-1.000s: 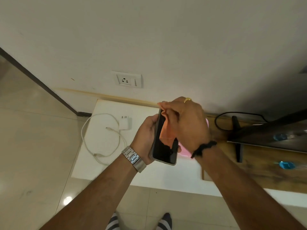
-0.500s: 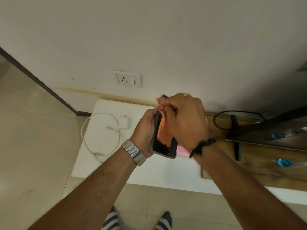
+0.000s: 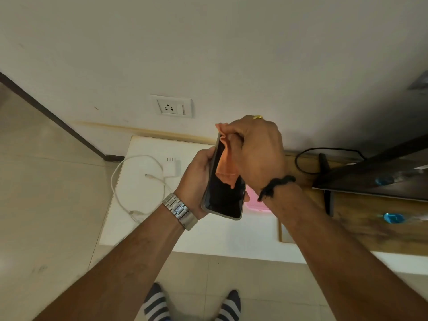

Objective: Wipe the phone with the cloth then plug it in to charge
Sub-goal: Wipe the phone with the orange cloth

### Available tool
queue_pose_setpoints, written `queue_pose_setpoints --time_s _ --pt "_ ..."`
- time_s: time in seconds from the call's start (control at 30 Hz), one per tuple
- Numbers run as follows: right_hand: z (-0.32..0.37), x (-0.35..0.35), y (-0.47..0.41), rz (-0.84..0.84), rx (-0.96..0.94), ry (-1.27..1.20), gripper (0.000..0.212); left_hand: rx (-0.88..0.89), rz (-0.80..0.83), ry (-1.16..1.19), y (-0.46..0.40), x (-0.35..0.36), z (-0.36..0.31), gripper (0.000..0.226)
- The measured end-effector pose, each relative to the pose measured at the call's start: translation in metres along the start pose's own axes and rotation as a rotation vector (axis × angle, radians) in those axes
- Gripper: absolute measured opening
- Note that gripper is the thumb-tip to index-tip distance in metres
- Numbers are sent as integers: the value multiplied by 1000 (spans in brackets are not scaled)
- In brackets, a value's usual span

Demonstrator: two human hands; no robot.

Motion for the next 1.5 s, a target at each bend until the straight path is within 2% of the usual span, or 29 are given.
queue_pose_setpoints --time_s 0.1,0.23,0.33,0.43,0.53,0.67,0.77,0.83,0.9,1.0,1.13,1.2,1.27,1.4,1.5 --pt "5 10 14 -43 -62 68 29 58 -40 28 -2 0 -3 41" --pt "8 19 38 26 -140 58 32 96 -24 115 -4 -2 -3 38" --pt "-12 13 0 -70 -69 184 26 19 -33 19 -4 -1 5 52" --pt "-16 29 13 -150 -74 184 30 52 -59 27 -5 -1 6 43" --pt "-11 43 43 -52 -121 110 29 55 -55 58 -3 -4 7 41" --pt "-30 24 10 -86 -67 200 27 5 -58 9 0 -10 16 47" --pt "-16 39 27 -101 -29 134 22 42 -87 43 -1 -6 13 42" --pt "-7 47 47 -50 -110 139 26 76 -58 136 -2 -6 11 33" --pt "-13 33 39 -67 -173 161 27 65 -48 105 -1 -8 11 36" --pt "-17 14 8 -72 -105 190 22 54 -51 24 1 -10 9 43" --pt "0 30 33 -41 -132 147 20 118 -36 80 4 -3 -4 38" --pt "0 27 37 10 -183 155 31 145 -37 84 7 -2 -6 38" --pt "-6 22 16 -11 -170 239 39 142 -78 53 9 -3 -4 41" --pt "-7 27 6 -60 -89 169 26 125 -118 6 9 -4 -8 44" --pt "0 39 37 -4 -142 124 23 146 -120 3 9 -5 -15 43"
Point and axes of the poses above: each hand's wrist, its own y-axis away from the middle knuckle, its own x-axis out of the palm, z = x × y, the point moved 1 cm from there along -y, towards the middle knuckle, and after that the axes turned 10 degrees about x, right-handed, at the moved point
